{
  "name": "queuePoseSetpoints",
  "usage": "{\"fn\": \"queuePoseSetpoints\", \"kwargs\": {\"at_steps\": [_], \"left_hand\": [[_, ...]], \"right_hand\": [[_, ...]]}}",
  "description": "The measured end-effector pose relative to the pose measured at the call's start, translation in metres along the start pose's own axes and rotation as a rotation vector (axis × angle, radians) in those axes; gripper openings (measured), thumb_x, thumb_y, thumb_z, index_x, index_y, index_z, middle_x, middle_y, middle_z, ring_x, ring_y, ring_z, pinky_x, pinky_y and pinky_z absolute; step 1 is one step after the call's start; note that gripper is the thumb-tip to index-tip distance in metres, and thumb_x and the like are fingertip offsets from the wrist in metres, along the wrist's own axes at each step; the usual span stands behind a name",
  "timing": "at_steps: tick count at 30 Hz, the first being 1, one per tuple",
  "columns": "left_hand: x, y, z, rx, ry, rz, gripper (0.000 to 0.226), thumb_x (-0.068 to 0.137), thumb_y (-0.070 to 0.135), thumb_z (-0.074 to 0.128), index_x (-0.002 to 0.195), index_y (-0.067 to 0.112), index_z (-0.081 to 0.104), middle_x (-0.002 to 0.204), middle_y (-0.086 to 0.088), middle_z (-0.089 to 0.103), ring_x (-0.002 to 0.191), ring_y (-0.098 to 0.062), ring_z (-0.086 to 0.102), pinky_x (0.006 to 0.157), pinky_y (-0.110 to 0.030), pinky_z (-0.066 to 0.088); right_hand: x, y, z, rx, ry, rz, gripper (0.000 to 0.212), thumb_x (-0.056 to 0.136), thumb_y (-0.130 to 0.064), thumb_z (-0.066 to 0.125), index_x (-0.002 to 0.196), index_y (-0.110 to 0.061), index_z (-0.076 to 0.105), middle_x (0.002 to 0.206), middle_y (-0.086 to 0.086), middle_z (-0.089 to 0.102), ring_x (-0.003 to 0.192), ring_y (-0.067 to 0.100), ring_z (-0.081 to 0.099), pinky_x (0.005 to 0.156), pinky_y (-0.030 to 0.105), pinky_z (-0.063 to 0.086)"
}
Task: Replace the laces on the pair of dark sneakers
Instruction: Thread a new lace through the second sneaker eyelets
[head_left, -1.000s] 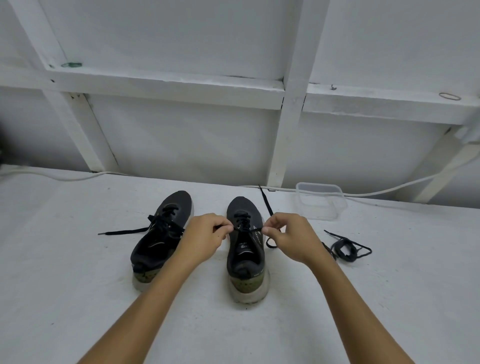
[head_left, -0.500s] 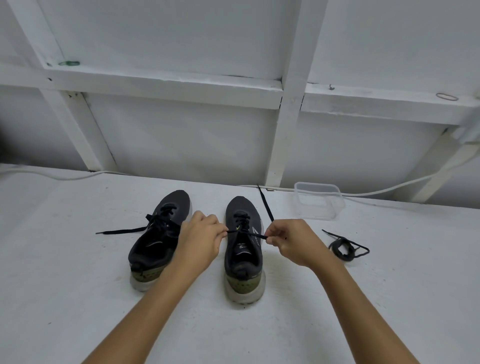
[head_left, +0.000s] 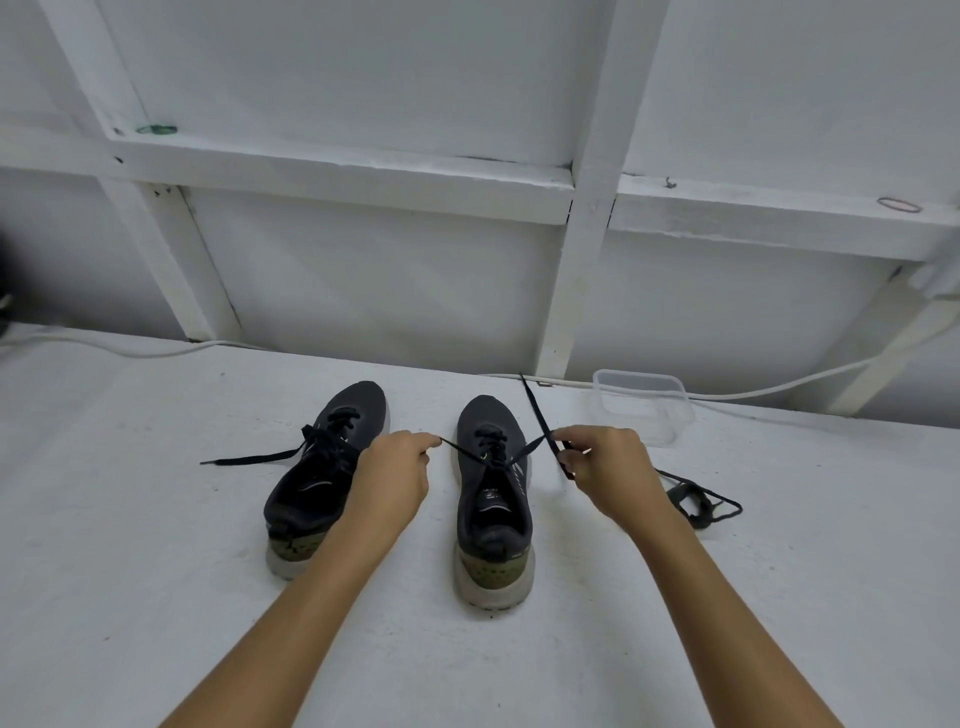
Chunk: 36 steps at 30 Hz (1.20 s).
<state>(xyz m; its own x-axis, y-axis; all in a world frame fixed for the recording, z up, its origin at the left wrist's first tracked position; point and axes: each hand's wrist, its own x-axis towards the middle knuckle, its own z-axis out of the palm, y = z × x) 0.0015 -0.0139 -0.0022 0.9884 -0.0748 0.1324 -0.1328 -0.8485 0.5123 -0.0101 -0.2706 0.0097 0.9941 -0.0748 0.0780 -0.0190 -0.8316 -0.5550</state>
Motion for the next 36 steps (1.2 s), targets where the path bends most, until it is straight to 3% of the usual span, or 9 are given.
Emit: {"fn": "queuePoseSetpoints", "kwargs": {"at_steps": [3, 6, 8, 13, 15, 18, 23, 28, 36], "left_hand": [[0.008, 0.010, 0.000, -0.106, 0.033, -0.098, 0.032, 0.098, 0.007, 0.057, 0.126, 0.017, 0.070, 0.101, -0.011, 0.075, 0.091, -0.028, 0.069, 0.082, -0.030, 0.053], [0.012, 0.024, 0.000, -0.327, 0.045, -0.177, 0.027, 0.096, 0.007, 0.060, 0.118, 0.015, 0.074, 0.086, -0.013, 0.074, 0.076, -0.018, 0.074, 0.073, -0.031, 0.057], [0.015, 0.032, 0.001, -0.417, 0.039, -0.202, 0.029, 0.096, 0.009, 0.060, 0.122, 0.016, 0.072, 0.080, -0.007, 0.075, 0.069, -0.004, 0.073, 0.066, -0.014, 0.051], [0.022, 0.048, 0.002, -0.434, 0.002, -0.154, 0.026, 0.095, 0.015, 0.057, 0.116, 0.015, 0.073, 0.088, 0.004, 0.075, 0.068, -0.002, 0.064, 0.057, 0.000, 0.038], [0.022, 0.051, 0.001, -0.419, 0.000, -0.122, 0.021, 0.092, 0.023, 0.063, 0.110, 0.016, 0.072, 0.084, 0.011, 0.074, 0.078, -0.003, 0.061, 0.059, 0.000, 0.037], [0.022, 0.050, 0.003, -0.447, -0.021, -0.076, 0.022, 0.085, 0.022, 0.073, 0.107, 0.020, 0.072, 0.065, 0.034, 0.064, 0.075, 0.022, 0.055, 0.061, 0.003, 0.037], [0.020, 0.046, 0.008, -0.503, -0.053, -0.056, 0.031, 0.088, 0.012, 0.072, 0.111, 0.029, 0.059, 0.087, 0.014, 0.075, 0.082, 0.003, 0.068, 0.072, -0.010, 0.050], [0.017, 0.046, 0.014, -0.528, -0.026, 0.005, 0.017, 0.089, 0.008, 0.072, 0.097, 0.023, 0.072, 0.086, 0.014, 0.072, 0.079, 0.014, 0.065, 0.077, -0.004, 0.048], [0.019, 0.051, 0.013, -0.352, 0.048, 0.136, 0.022, 0.091, 0.010, 0.070, 0.109, 0.019, 0.079, 0.100, 0.000, 0.074, 0.090, -0.013, 0.066, 0.081, -0.011, 0.043]], "right_hand": [[0.004, -0.011, 0.003, 0.095, 0.042, 0.051, 0.028, 0.094, -0.008, 0.066, 0.118, -0.018, 0.076, 0.098, 0.005, 0.079, 0.084, 0.021, 0.073, 0.082, 0.032, 0.057], [0.008, -0.020, 0.009, 0.229, 0.067, 0.098, 0.030, 0.094, -0.009, 0.067, 0.122, -0.018, 0.074, 0.081, 0.003, 0.077, 0.062, 0.004, 0.067, 0.056, 0.016, 0.051], [0.010, -0.025, 0.011, 0.310, 0.077, 0.123, 0.034, 0.094, -0.013, 0.069, 0.127, -0.022, 0.071, 0.072, -0.001, 0.075, 0.056, -0.003, 0.064, 0.051, 0.010, 0.044], [0.013, -0.037, 0.015, 0.545, 0.019, 0.184, 0.041, 0.094, -0.017, 0.069, 0.135, -0.019, 0.066, 0.082, -0.002, 0.078, 0.078, 0.015, 0.075, 0.086, 0.041, 0.061], [0.013, -0.039, 0.016, 0.604, -0.008, 0.192, 0.046, 0.092, -0.020, 0.069, 0.138, -0.018, 0.063, 0.081, -0.004, 0.078, 0.081, 0.017, 0.076, 0.089, 0.044, 0.061], [0.013, -0.040, 0.018, 0.705, -0.044, 0.222, 0.056, 0.086, -0.022, 0.078, 0.139, -0.015, 0.061, 0.081, -0.006, 0.078, 0.079, 0.019, 0.076, 0.088, 0.044, 0.061], [0.013, -0.040, 0.025, 0.749, -0.009, 0.262, 0.034, 0.085, -0.013, 0.078, 0.113, -0.022, 0.062, 0.081, 0.000, 0.076, 0.073, 0.019, 0.075, 0.079, 0.044, 0.064], [0.014, -0.038, 0.030, 0.828, -0.098, 0.322, 0.017, 0.084, -0.010, 0.080, 0.099, -0.013, 0.071, 0.080, 0.000, 0.077, 0.078, 0.017, 0.074, 0.070, 0.028, 0.061], [0.008, -0.038, 0.032, 0.907, -0.145, 0.223, 0.023, 0.094, -0.008, 0.071, 0.116, -0.012, 0.076, 0.103, 0.006, 0.078, 0.099, 0.026, 0.074, 0.087, 0.037, 0.062]]}}
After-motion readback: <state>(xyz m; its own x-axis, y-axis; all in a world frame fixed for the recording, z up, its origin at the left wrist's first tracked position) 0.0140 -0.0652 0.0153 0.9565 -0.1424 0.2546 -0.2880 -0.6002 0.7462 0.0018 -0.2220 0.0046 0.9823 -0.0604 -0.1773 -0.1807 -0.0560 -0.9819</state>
